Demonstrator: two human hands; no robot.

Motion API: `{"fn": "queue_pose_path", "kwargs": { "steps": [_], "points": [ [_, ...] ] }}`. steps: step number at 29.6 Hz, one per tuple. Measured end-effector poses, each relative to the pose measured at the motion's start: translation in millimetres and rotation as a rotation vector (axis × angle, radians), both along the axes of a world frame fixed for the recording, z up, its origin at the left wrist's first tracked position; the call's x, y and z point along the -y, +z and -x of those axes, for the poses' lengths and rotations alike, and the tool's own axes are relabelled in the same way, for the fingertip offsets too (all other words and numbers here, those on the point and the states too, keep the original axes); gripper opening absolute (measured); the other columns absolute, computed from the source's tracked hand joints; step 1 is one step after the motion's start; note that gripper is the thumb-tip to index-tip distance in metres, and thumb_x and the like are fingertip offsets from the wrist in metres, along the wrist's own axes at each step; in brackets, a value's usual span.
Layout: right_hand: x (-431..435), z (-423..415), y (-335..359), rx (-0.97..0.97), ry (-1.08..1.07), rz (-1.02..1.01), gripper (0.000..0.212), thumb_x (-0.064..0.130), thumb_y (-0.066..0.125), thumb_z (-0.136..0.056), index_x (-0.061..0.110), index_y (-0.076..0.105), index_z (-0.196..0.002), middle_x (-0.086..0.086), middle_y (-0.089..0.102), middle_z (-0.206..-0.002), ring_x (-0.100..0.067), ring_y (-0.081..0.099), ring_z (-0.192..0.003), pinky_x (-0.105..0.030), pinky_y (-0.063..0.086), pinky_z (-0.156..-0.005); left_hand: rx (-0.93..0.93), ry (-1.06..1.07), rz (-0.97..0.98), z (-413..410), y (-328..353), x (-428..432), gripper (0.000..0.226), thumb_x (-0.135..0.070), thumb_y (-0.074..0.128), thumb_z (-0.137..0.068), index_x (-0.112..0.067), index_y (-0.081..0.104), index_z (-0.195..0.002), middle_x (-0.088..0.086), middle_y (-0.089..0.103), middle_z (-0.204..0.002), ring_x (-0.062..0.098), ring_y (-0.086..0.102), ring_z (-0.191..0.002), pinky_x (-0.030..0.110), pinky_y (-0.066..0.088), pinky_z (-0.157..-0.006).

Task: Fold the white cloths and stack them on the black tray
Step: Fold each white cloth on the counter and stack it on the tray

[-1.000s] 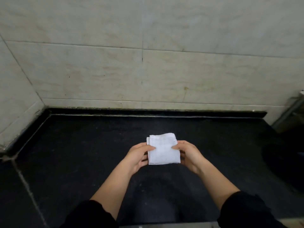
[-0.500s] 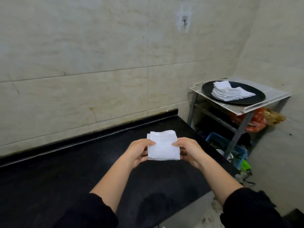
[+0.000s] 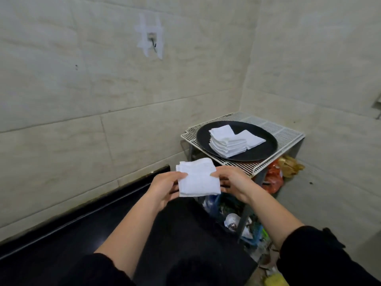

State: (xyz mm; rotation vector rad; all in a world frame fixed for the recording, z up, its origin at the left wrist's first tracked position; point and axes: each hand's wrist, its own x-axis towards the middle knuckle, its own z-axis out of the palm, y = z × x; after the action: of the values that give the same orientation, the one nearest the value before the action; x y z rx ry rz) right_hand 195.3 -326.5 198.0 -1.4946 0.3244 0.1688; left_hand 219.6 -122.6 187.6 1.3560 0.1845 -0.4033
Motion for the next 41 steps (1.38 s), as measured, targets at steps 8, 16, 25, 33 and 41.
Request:
{"fn": "queue_pose_path", "kwargs": {
  "steps": [8, 16, 25, 33, 41],
  "points": [
    [127, -90, 34, 0.094, 0.028, -0.051, 0.021, 0.003, 0.063, -0.083, 0.003, 0.067, -0.104, -0.007, 0.064, -0.081, -0.016, 0.061, -0.063, -0.023, 0.053, -0.057, 0.094, 0.054, 0.037, -75, 32, 122, 0.007, -0.009, 0.066, -0.087, -0.01, 0.066, -0.094, 0.006, 0.072, -0.084, 0.014, 0.066, -0.067, 0.019, 0.051, -0.047],
    [238, -175, 56, 0.122, 0.116, 0.002, 0.013, 0.002, 0.063, -0.083, 0.01, 0.071, -0.088, -0.005, 0.067, -0.078, -0.015, 0.061, -0.063, -0.024, 0.051, -0.065, 0.179, 0.129, -0.017, -139, 57, 227, 0.003, -0.012, 0.07, -0.085, -0.011, 0.068, -0.088, 0.002, 0.072, -0.082, 0.014, 0.066, -0.069, 0.021, 0.051, -0.051],
    [318, -251, 38, 0.046, 0.105, 0.127, 0.013, 0.003, 0.071, -0.079, 0.006, 0.071, -0.092, -0.01, 0.072, -0.083, -0.02, 0.066, -0.073, -0.032, 0.055, -0.074, 0.239, 0.158, -0.521, -208, 46, 311, 0.01, -0.003, 0.068, -0.076, 0.004, 0.066, -0.07, 0.016, 0.063, -0.066, 0.026, 0.064, -0.059, 0.037, 0.061, -0.064],
    [335, -277, 11, 0.024, 0.161, 0.482, 0.012, 0.005, 0.074, -0.08, 0.006, 0.068, -0.091, -0.007, 0.068, -0.074, -0.015, 0.062, -0.063, -0.021, 0.048, -0.051, 0.393, 0.081, -1.153, -217, 31, 352, 0.058, -0.003, 0.053, -0.081, -0.014, 0.037, -0.135, 0.003, 0.06, -0.098, 0.024, 0.056, -0.088, 0.034, 0.047, -0.07],
    [324, -281, 2, 0.081, 0.186, 0.744, 0.006, 0.0, 0.073, -0.076, -0.005, 0.068, -0.077, -0.015, 0.066, -0.079, -0.019, 0.058, -0.073, -0.025, 0.044, -0.062, 0.406, -0.043, -1.315, -217, 24, 355, 0.031, -0.005, 0.052, -0.086, -0.012, 0.05, -0.116, 0.008, 0.062, -0.108, 0.027, 0.057, -0.103, 0.031, 0.039, -0.068]
  ]
}}
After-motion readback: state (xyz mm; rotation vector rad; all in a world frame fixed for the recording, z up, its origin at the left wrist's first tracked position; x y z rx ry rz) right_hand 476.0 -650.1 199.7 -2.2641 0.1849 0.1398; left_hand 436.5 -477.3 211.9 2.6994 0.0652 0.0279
